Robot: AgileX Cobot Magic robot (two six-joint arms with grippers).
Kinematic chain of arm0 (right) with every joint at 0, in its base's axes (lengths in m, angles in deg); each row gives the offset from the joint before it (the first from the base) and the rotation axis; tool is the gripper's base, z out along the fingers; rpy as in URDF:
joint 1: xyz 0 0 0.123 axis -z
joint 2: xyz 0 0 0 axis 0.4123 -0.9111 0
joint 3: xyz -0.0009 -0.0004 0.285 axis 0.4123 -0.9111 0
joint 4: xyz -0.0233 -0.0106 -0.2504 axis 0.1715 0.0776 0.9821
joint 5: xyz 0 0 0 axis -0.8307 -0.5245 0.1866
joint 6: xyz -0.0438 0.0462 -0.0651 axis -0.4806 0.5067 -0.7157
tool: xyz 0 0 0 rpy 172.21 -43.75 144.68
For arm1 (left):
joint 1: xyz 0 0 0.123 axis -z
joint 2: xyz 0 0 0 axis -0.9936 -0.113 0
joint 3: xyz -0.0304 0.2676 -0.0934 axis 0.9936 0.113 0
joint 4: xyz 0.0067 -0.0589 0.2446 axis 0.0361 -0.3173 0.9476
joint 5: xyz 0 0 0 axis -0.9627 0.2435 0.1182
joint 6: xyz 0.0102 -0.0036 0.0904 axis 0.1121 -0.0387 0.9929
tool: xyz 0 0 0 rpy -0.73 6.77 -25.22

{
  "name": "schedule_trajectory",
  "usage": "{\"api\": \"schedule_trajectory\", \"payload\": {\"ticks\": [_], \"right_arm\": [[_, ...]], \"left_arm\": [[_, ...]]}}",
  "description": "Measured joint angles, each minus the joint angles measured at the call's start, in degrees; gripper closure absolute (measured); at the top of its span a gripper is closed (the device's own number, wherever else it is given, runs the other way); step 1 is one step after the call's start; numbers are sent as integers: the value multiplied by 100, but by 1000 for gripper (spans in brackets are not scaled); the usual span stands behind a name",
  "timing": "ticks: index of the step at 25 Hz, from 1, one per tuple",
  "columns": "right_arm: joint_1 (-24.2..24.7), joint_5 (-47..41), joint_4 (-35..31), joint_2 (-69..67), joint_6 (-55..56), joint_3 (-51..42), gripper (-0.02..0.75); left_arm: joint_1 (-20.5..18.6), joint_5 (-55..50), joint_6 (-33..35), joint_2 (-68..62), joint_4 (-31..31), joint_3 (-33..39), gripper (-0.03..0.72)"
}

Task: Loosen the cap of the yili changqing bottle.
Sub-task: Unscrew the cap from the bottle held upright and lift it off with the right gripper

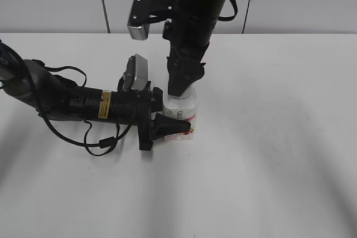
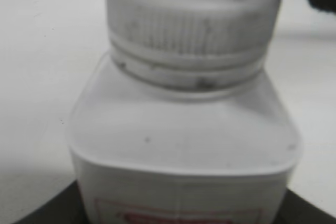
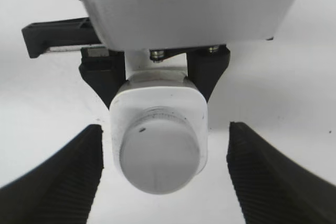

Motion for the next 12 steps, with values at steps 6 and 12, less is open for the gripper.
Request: {"api": "schedule_trajectory", "payload": {"ticks": [6, 12], "right_arm": [[0, 0, 6, 215, 1737, 0, 159], [0, 0, 92, 239, 4596, 0, 159]], "left_arm": [[0, 3, -11, 0, 0, 0, 312], [0, 8, -43, 0, 0, 0, 312]]}}
